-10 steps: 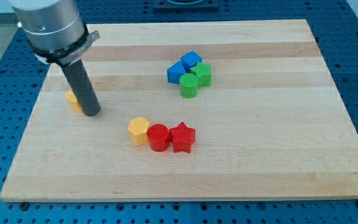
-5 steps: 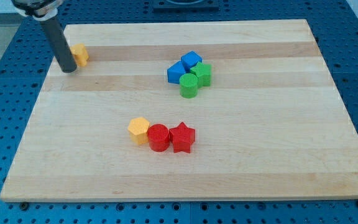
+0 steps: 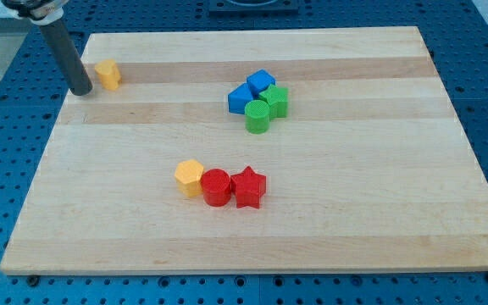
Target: Place the yellow heart to the top left
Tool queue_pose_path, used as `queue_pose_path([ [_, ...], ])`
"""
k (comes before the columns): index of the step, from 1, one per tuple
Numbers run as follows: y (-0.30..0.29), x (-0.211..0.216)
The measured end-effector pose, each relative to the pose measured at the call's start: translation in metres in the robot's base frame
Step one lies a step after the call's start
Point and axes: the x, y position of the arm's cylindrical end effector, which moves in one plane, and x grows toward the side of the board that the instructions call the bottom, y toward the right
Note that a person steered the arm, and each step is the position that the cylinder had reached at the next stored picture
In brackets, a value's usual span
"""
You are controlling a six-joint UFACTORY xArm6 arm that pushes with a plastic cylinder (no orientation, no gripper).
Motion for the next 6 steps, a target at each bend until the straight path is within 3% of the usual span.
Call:
queue_pose_path([
  [3,0.017,-0.029],
  [5,0.043,-0.026],
  [6,0.048,-0.049],
])
